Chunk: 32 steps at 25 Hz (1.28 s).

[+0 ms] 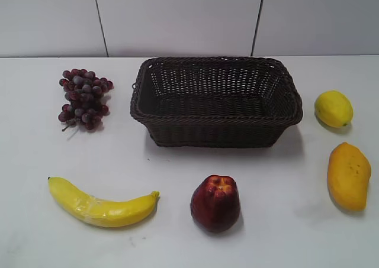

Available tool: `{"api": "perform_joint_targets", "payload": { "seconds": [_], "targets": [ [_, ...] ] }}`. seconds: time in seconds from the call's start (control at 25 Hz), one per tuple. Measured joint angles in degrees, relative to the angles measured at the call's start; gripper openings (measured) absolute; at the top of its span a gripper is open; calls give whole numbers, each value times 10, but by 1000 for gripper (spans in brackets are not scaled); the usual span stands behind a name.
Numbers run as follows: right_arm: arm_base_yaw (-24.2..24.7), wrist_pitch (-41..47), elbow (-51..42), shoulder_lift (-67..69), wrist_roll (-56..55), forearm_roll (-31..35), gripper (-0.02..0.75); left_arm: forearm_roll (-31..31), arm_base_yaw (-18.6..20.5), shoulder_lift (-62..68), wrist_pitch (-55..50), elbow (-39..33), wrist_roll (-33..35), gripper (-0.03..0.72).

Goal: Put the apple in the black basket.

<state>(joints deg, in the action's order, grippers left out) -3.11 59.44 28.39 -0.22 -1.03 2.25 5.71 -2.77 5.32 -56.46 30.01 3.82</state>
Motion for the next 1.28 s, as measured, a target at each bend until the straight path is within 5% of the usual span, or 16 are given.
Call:
{"api": "perform_joint_targets", "payload": {
  "seconds": [0.28, 0.68, 1.28],
  "targets": [
    [0, 0, 0, 0, 0, 0, 435, 3, -9, 195, 76, 60, 19, 577],
    [0, 0, 0, 0, 0, 0, 435, 7, -43, 478, 120, 242, 85, 577],
    [0, 0, 0, 0, 0, 0, 435, 21, -230, 771, 37, 502, 144, 553]
  ]
}}
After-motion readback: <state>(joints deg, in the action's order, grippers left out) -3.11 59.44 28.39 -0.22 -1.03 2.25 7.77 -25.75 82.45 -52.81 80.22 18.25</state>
